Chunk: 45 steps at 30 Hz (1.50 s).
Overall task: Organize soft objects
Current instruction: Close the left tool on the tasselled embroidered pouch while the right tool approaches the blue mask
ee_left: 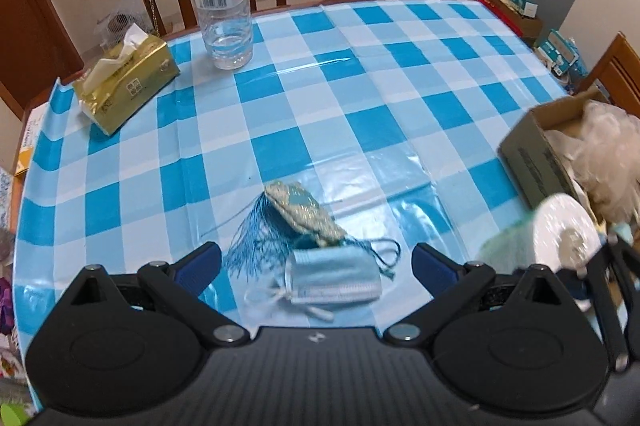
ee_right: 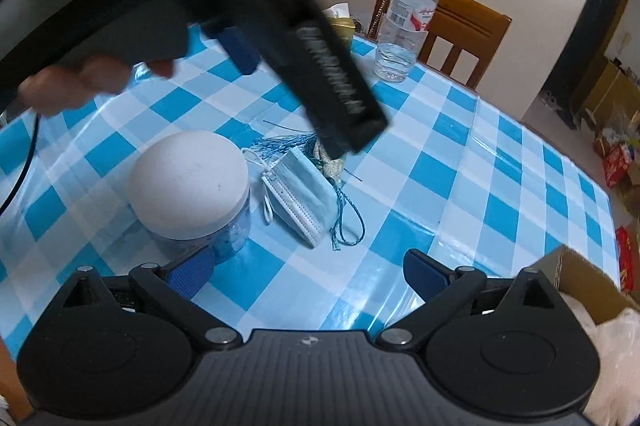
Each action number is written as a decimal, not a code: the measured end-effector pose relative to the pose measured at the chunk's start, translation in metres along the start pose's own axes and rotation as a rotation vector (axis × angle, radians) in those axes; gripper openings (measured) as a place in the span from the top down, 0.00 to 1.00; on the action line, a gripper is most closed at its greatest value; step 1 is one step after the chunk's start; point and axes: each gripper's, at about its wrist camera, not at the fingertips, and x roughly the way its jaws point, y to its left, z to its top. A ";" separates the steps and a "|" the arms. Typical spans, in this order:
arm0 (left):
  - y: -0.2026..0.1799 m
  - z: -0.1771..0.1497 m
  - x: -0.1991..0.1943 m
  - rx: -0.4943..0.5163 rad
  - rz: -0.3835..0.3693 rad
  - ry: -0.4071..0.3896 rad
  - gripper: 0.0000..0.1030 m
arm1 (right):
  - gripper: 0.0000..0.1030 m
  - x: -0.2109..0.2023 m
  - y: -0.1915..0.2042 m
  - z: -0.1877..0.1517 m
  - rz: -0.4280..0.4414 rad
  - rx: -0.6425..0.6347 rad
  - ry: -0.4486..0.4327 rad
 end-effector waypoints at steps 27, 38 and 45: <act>0.033 0.037 0.103 -0.212 -0.043 0.165 0.46 | 0.34 0.081 0.016 0.034 0.062 -0.448 0.092; 0.033 0.032 0.115 -0.207 -0.085 0.195 0.74 | 0.34 0.094 0.011 0.039 0.086 -0.476 0.110; 0.033 0.031 0.115 -0.180 -0.099 0.175 0.75 | 0.34 0.104 0.017 0.044 0.117 -0.517 0.123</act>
